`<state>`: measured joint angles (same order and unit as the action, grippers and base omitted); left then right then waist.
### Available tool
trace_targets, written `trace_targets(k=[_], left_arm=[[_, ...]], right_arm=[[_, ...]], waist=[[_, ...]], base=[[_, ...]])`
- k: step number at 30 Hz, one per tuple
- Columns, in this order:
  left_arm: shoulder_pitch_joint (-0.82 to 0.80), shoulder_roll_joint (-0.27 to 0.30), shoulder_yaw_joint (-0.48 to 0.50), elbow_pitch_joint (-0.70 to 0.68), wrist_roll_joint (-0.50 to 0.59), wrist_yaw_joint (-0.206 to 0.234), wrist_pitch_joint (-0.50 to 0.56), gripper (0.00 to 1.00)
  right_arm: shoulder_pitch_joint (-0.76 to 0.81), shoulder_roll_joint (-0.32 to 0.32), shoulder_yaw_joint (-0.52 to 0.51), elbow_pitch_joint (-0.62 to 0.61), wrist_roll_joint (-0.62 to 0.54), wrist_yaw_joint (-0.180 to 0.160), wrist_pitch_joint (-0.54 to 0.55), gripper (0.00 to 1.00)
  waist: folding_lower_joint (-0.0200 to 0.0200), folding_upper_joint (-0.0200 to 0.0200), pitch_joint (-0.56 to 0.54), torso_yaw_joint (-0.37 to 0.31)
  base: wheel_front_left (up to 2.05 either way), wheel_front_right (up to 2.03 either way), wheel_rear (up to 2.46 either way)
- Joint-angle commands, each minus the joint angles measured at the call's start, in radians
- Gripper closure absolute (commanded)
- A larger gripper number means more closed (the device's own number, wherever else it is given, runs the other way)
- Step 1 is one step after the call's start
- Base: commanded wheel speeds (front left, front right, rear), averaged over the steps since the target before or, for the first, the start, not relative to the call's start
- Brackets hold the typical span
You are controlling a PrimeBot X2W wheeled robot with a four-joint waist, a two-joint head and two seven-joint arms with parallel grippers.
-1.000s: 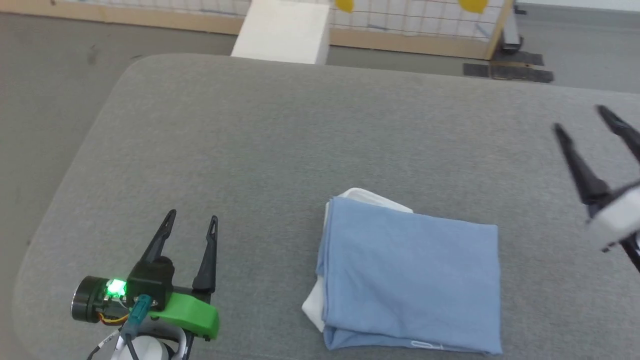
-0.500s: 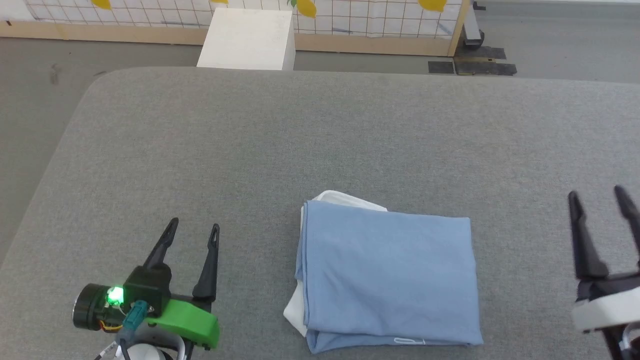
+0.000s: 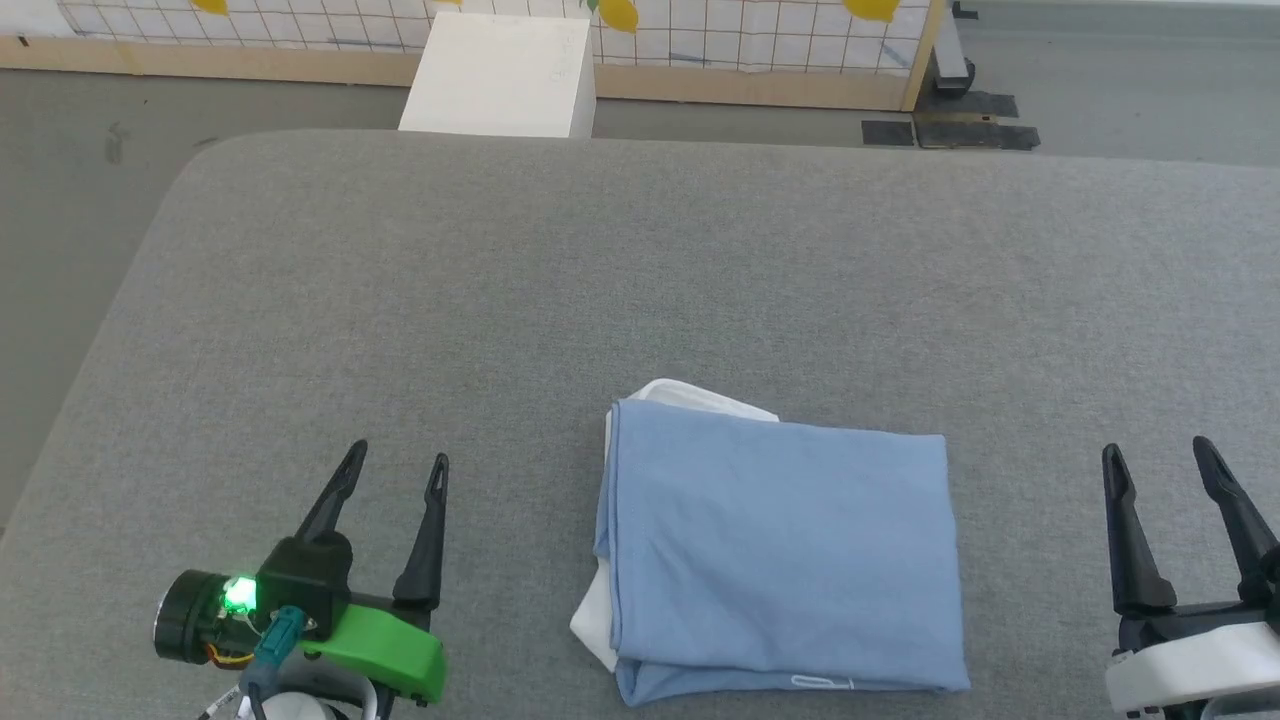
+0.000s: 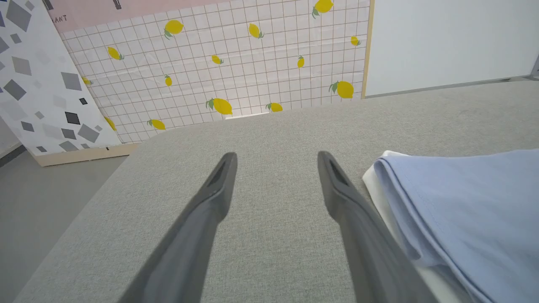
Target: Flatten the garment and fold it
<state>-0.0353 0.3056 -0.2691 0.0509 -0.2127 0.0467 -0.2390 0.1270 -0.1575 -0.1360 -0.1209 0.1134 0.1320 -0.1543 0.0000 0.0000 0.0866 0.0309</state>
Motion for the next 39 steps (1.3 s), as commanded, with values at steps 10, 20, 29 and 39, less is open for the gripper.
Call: trace_targets(k=[10, 20, 29, 39], left_arm=[[-0.019, 0.004, -0.019, 0.001, -0.002, 0.001, -0.002, 0.00], [-0.049, -0.010, -0.046, 0.015, 0.009, -0.002, -0.010, 0.00], [-0.078, -0.019, -0.058, 0.019, 0.019, -0.004, -0.018, 0.00], [-0.093, -0.024, -0.060, 0.019, 0.032, 0.003, -0.022, 0.00]], right_arm=[[-0.007, -0.081, 0.082, 0.008, 0.231, -0.001, 0.261, 0.00], [-0.061, -0.145, 0.043, 0.074, 0.594, -0.001, 0.790, 0.00], [-0.140, -0.083, 0.038, 0.133, 0.576, -0.001, 0.976, 0.00], [-0.182, -0.034, 0.088, 0.192, 0.465, -0.001, 0.978, 1.00]], waist=[[0.0000, 0.0000, 0.061, 0.027], [0.0000, 0.0000, 0.107, 0.095], [0.0000, 0.0000, 0.157, 0.170], [0.0000, 0.0000, 0.175, 0.195]], base=[[0.00, 0.00, 0.00], [0.00, 0.00, 0.00], [0.00, 0.00, 0.00], [0.00, 0.00, 0.00]])
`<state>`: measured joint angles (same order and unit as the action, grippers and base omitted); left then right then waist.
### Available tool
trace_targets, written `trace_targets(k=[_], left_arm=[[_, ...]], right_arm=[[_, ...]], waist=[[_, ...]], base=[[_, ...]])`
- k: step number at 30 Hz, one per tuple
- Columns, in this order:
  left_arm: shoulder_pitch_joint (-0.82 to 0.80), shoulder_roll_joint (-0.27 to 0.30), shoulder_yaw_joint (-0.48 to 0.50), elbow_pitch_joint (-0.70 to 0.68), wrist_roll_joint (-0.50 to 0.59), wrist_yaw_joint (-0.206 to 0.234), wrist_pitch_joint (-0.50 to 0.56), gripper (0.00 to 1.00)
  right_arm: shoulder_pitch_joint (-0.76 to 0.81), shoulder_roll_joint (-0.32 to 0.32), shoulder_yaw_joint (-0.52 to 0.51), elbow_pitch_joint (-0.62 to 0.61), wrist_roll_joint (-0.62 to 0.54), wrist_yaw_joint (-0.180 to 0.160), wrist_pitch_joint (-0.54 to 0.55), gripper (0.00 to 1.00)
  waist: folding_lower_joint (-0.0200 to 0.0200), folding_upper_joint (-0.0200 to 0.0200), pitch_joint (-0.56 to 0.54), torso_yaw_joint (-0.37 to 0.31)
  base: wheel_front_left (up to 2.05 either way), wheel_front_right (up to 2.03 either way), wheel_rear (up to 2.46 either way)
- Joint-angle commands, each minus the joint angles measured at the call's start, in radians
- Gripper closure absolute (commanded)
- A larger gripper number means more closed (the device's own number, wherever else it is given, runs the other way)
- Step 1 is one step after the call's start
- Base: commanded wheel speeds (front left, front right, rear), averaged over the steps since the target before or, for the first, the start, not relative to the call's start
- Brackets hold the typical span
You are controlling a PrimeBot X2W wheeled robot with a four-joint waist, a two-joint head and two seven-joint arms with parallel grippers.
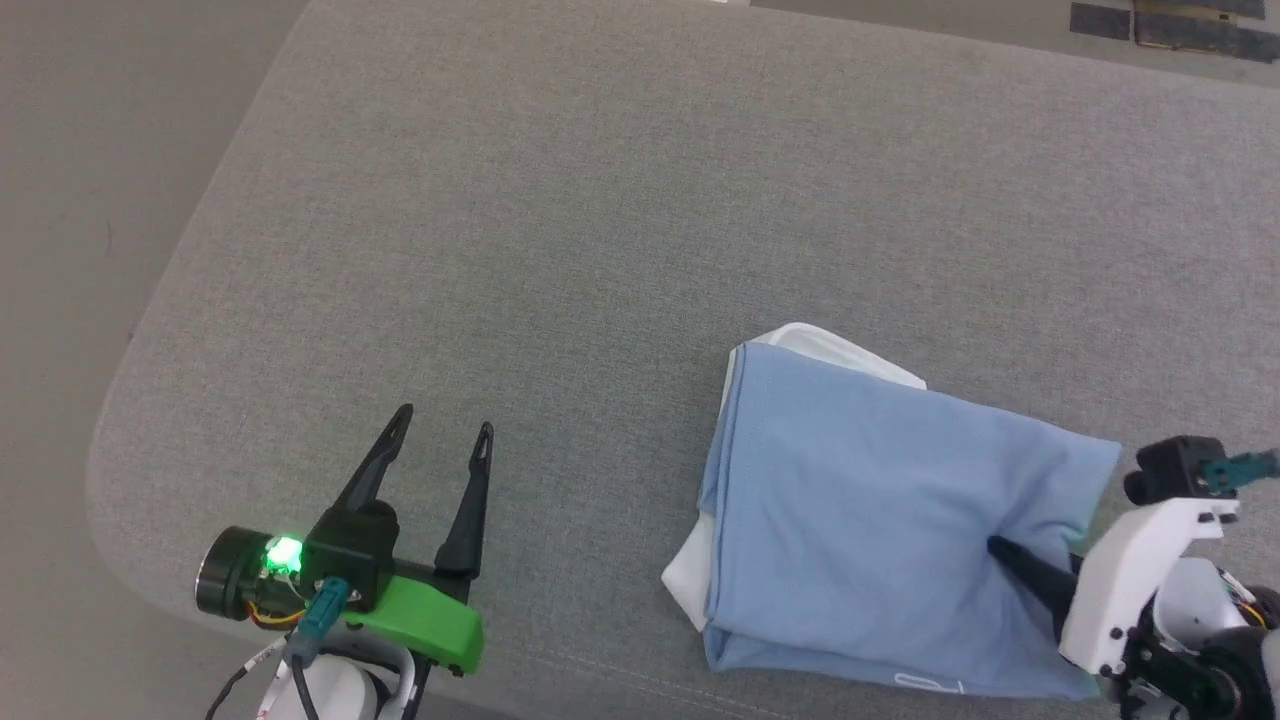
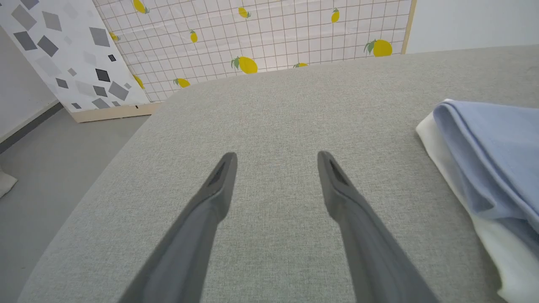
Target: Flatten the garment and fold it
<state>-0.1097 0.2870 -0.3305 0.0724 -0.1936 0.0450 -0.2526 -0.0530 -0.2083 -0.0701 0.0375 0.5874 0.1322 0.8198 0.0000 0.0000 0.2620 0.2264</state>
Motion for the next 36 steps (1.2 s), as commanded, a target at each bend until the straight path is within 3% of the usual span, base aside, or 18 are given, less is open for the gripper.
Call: trace_targets(k=[1, 8, 15, 22, 30, 36], left_arm=[[-0.018, -0.007, 0.001, -0.006, 0.014, 0.006, -0.008, 0.00], [-0.022, -0.013, -0.009, -0.013, 0.005, -0.007, -0.008, 0.00], [-0.009, -0.021, -0.026, -0.061, -0.016, -0.014, 0.012, 0.00], [-0.028, -0.031, -0.047, -0.139, -0.019, -0.016, 0.040, 0.00], [-0.073, -0.015, -0.068, -0.220, -0.002, -0.031, 0.067, 0.00], [-0.088, 0.003, -0.083, -0.252, 0.015, -0.039, 0.078, 0.00]], right_arm=[[-0.007, 0.013, 0.029, 0.036, -0.021, -0.002, -0.007, 1.00], [-0.055, -0.105, 0.127, 0.000, -0.108, -0.002, -0.087, 1.00], [-0.202, -0.358, 0.351, -0.076, -0.233, -0.002, -0.144, 1.00], [-0.410, -0.598, 0.509, -0.097, -0.308, -0.002, -0.193, 1.00], [-0.496, -0.732, 0.434, 0.048, -0.362, -0.002, -0.279, 1.00], [-0.451, -0.753, 0.282, 0.222, -0.428, -0.002, -0.368, 1.00]], waist=[[0.0000, 0.0000, -0.004, -0.004], [0.0000, 0.0000, -0.039, -0.063], [0.0000, 0.0000, -0.025, -0.218], [0.0000, 0.0000, 0.096, -0.375], [0.0000, 0.0000, 0.253, -0.458], [0.0000, 0.0000, 0.330, -0.450]], base=[[0.00, 0.00, 0.00], [0.00, 0.00, 0.00], [0.00, 0.00, 0.00], [0.00, 0.00, 0.00], [0.00, 0.00, 0.00], [0.00, 0.00, 0.00]])
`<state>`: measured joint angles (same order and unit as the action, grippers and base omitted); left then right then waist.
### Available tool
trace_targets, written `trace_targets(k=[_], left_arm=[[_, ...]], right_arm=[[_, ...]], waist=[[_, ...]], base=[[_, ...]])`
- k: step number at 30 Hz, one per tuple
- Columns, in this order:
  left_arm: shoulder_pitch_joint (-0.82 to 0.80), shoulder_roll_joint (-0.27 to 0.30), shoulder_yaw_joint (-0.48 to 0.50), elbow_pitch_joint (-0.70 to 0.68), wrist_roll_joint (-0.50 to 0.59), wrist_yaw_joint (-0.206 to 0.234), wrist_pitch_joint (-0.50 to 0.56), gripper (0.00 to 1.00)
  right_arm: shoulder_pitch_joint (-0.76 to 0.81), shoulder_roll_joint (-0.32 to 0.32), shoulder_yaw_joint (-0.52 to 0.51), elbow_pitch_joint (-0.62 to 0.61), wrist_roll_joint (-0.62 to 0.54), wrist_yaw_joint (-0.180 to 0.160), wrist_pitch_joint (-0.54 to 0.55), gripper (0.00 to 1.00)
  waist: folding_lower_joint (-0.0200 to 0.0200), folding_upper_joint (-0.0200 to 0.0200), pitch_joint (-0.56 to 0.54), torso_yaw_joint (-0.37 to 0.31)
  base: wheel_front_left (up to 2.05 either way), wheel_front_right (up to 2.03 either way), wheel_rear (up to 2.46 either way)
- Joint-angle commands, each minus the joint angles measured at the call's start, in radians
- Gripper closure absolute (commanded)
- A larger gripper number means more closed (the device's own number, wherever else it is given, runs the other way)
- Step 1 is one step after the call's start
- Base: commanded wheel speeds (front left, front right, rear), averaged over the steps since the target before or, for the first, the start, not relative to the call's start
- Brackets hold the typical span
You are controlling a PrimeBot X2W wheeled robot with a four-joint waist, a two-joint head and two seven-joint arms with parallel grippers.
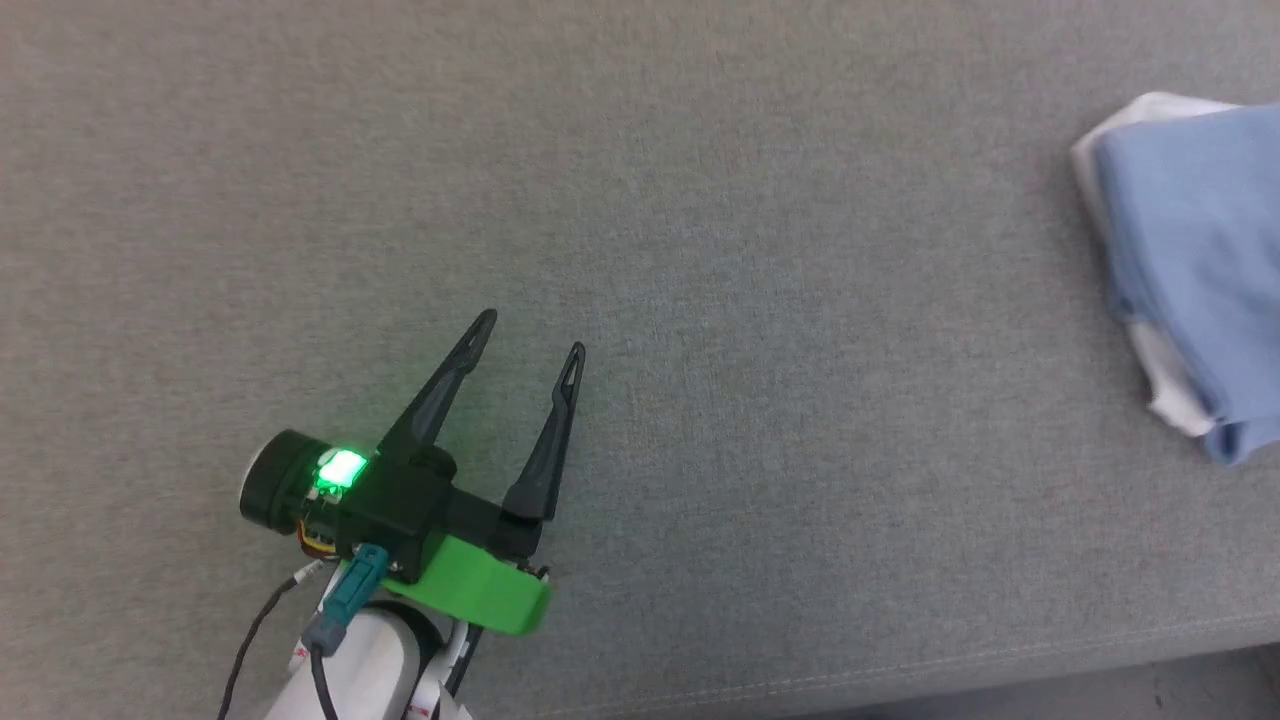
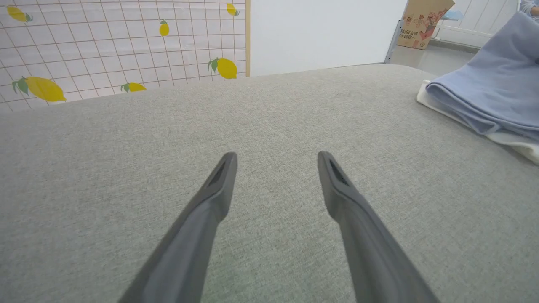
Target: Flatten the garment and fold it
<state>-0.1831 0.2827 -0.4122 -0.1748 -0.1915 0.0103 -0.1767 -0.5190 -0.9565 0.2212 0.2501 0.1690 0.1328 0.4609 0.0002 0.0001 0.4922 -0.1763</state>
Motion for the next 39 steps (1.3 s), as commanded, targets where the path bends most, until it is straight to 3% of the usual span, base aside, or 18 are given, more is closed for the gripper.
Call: trace_targets(k=[1, 12, 20, 21, 22, 30, 39], left_arm=[[-0.017, 0.010, -0.003, -0.010, 0.016, -0.006, 0.004, 0.00], [-0.038, 0.042, 0.000, -0.076, 0.031, -0.005, 0.019, 0.00], [-0.050, 0.034, -0.013, -0.065, 0.035, -0.001, 0.003, 0.00], [-0.050, 0.033, -0.014, -0.060, 0.033, 0.000, 0.001, 0.00], [-0.050, 0.032, -0.014, -0.055, 0.032, 0.001, -0.001, 0.00], [-0.049, 0.022, -0.003, 0.003, 0.008, 0.011, -0.023, 0.00], [-0.018, 0.019, 0.054, 0.093, -0.051, 0.044, -0.033, 0.00]], right_arm=[[0.026, -0.009, -0.034, 0.038, -0.024, -0.002, -0.028, 1.00], [0.072, 0.018, -0.385, 0.269, -0.233, -0.002, -0.248, 1.00], [0.071, 0.048, -0.511, 0.344, -0.323, -0.002, -0.305, 1.00], [0.069, 0.054, -0.519, 0.345, -0.328, -0.002, -0.314, 0.07], [0.065, 0.060, -0.529, 0.346, -0.329, -0.002, -0.319, 0.00], [0.021, 0.086, -0.512, 0.322, -0.322, -0.002, -0.357, 0.00], [-0.076, 0.122, -0.324, 0.237, -0.146, -0.002, -0.455, 0.00]], waist=[[-0.0002, -0.0001, 0.108, -0.043], [-0.0002, -0.0001, 0.217, 0.024], [-0.0002, -0.0001, 0.225, 0.054], [-0.0002, -0.0001, 0.220, 0.054], [-0.0002, -0.0001, 0.215, 0.054], [-0.0002, -0.0001, 0.110, 0.046], [-0.0002, -0.0001, -0.095, 0.046]], base=[[0.00, 0.00, 0.00], [0.00, 0.00, 0.00], [0.00, 0.00, 0.00], [0.00, 0.00, 0.00], [0.00, 0.00, 0.00], [0.00, 0.00, 0.00], [0.00, 0.00, 0.00]])
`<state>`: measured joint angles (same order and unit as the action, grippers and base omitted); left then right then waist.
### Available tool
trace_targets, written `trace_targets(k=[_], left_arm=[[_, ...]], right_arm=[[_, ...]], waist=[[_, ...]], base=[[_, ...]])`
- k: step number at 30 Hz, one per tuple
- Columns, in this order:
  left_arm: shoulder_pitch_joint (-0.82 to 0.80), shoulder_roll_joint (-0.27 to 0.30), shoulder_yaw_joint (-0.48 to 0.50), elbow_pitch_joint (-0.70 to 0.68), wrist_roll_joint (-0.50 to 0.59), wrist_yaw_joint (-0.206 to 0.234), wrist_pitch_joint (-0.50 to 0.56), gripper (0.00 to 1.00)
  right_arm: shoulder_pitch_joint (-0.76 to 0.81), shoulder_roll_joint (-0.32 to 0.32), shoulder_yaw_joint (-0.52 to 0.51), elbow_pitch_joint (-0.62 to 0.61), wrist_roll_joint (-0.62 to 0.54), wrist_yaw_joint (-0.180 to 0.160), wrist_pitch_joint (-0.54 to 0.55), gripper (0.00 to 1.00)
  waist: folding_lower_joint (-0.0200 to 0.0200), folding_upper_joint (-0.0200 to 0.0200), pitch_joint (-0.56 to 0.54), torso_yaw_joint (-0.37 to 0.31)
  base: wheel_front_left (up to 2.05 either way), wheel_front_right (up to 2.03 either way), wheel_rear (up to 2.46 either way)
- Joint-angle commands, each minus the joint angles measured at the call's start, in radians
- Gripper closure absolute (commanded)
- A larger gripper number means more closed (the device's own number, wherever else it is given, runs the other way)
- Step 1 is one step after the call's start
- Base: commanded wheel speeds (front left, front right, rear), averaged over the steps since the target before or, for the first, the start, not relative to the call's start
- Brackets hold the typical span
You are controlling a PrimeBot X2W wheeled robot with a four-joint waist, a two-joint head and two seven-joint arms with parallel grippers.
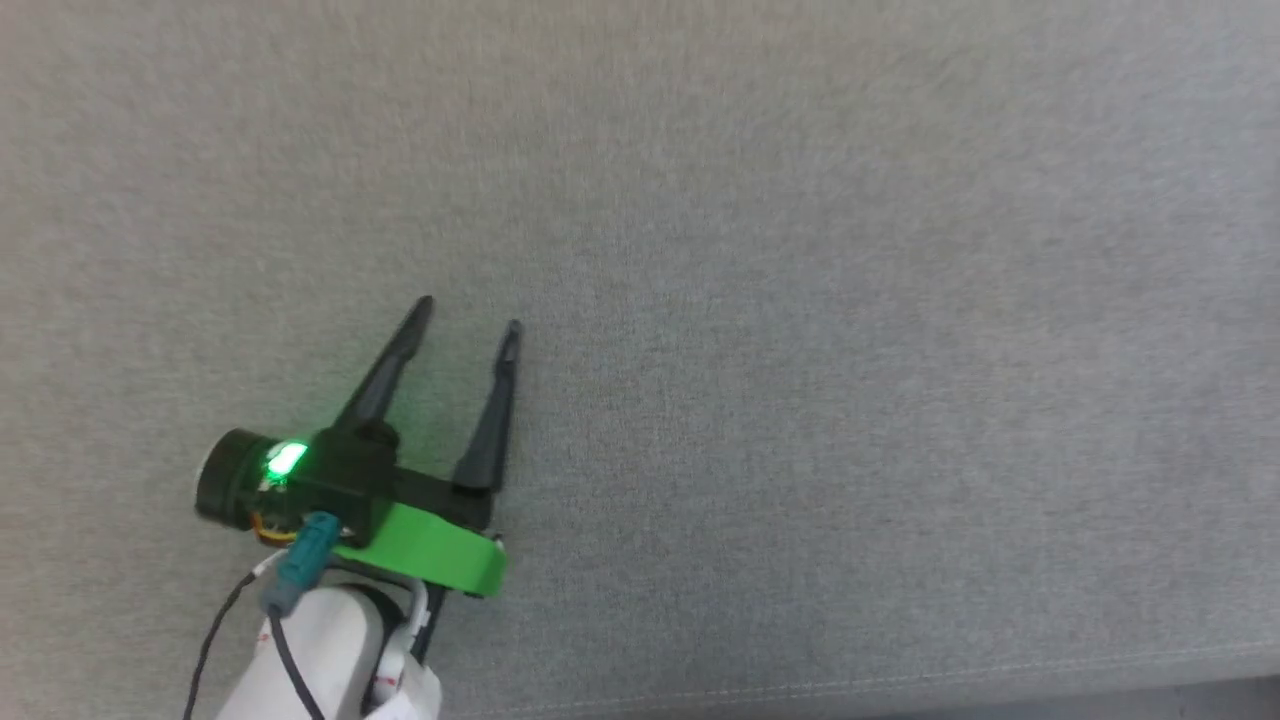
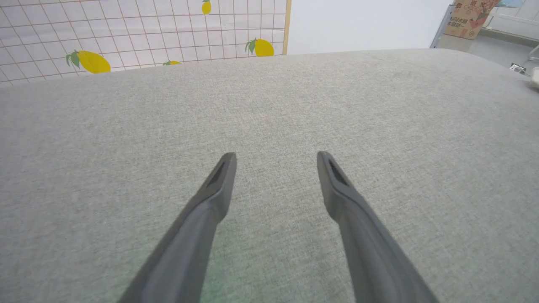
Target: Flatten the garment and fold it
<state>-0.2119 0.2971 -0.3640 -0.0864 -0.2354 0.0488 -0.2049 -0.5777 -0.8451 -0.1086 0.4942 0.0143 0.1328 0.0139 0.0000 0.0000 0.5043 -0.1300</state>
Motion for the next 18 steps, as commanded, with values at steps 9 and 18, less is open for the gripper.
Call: trace_targets(k=[9, 18], left_arm=[[0.040, 0.035, 0.041, 0.017, -0.020, 0.037, 0.024, 0.00], [0.085, 0.047, 0.043, 0.028, -0.028, 0.058, 0.045, 0.00]], right_arm=[[-0.052, 0.099, 0.162, -0.170, 0.225, -0.002, -0.100, 0.00], [0.125, 0.251, 0.195, -0.314, 0.311, -0.002, -0.189, 0.00]], waist=[[0.0000, 0.0000, -0.231, 0.020], [0.0000, 0.0000, -0.313, 0.058]], base=[[0.00, 0.00, 0.00], [0.00, 0.00, 0.00]])
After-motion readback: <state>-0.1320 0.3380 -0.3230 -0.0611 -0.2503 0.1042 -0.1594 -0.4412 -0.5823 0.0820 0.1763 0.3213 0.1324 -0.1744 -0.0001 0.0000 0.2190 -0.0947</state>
